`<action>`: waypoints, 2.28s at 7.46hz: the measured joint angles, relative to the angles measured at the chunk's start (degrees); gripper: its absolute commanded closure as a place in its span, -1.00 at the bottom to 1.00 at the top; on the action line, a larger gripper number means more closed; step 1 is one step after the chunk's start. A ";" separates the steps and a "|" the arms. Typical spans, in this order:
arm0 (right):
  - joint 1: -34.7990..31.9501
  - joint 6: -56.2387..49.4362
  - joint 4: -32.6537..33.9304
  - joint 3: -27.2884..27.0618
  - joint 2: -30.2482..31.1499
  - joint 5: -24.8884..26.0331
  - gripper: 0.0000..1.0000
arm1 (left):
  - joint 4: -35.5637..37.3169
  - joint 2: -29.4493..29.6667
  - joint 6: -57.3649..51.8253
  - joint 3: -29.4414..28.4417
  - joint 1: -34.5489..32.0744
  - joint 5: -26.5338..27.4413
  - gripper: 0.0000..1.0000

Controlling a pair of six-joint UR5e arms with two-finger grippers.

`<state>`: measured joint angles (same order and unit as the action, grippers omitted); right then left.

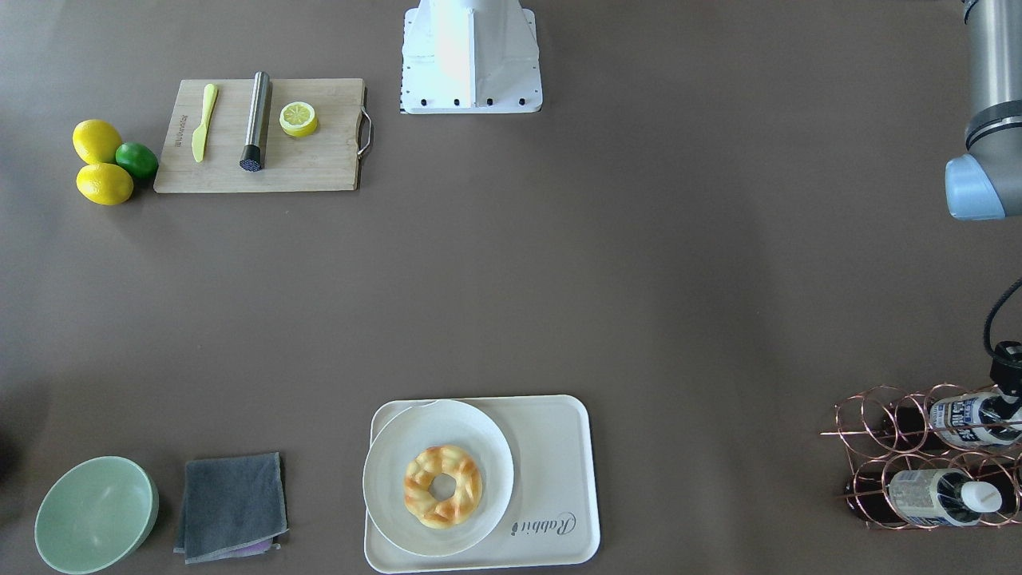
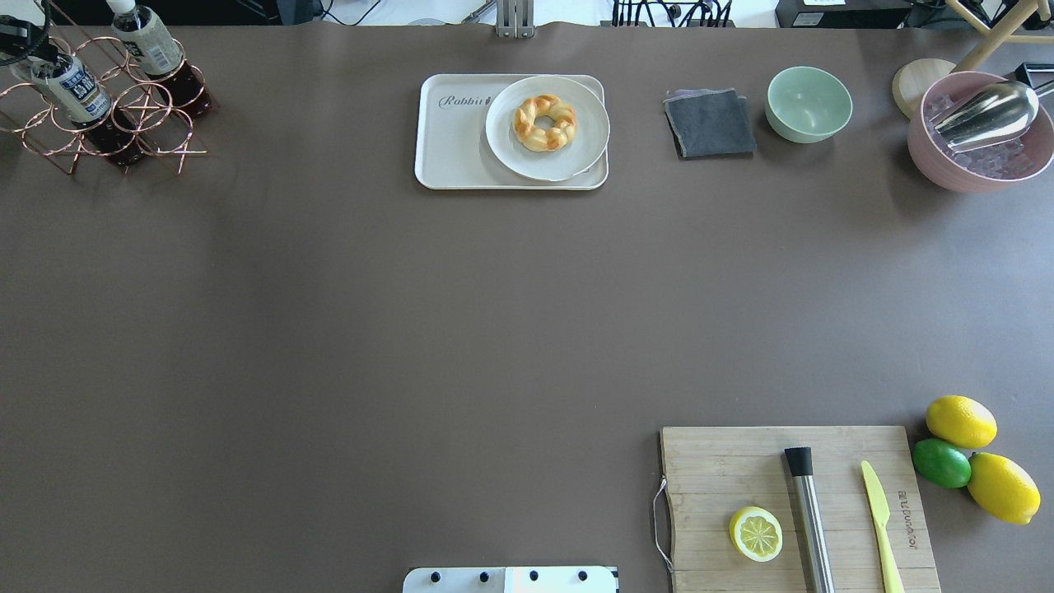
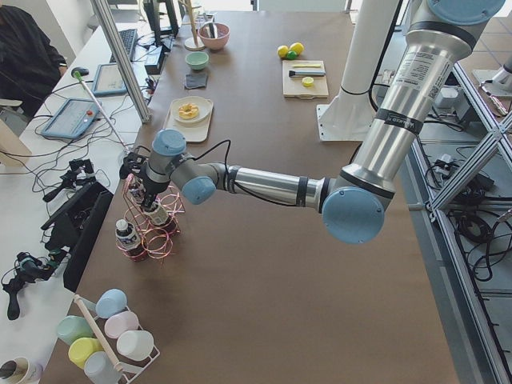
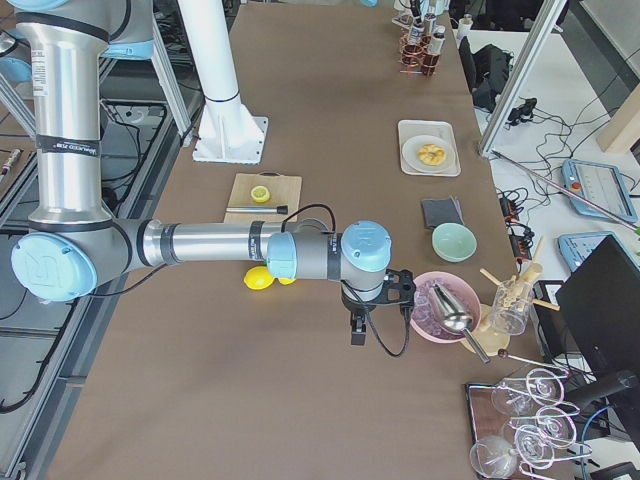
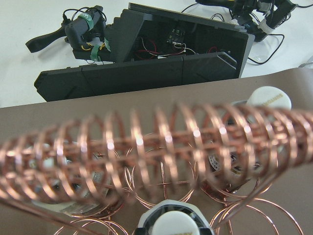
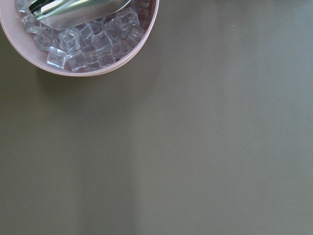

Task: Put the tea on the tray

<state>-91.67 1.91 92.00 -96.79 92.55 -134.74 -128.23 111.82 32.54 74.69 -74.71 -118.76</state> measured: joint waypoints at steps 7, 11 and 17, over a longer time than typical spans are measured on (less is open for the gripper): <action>0.00 -0.03 -0.01 0.16 0.09 0.00 -1.00 | 0.64 1.47 0.14 0.28 -0.87 -0.39 1.00; 0.00 -0.07 -0.02 0.25 0.37 0.04 -1.00 | 3.23 2.71 -0.03 1.22 -2.28 -1.53 1.00; 0.00 -0.07 0.02 0.03 0.71 -0.04 -1.00 | 7.88 2.29 -0.11 6.38 -6.62 -8.59 1.00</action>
<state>-91.67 1.84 92.02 -96.76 93.26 -134.78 -120.36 114.11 32.43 81.07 -81.33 -127.35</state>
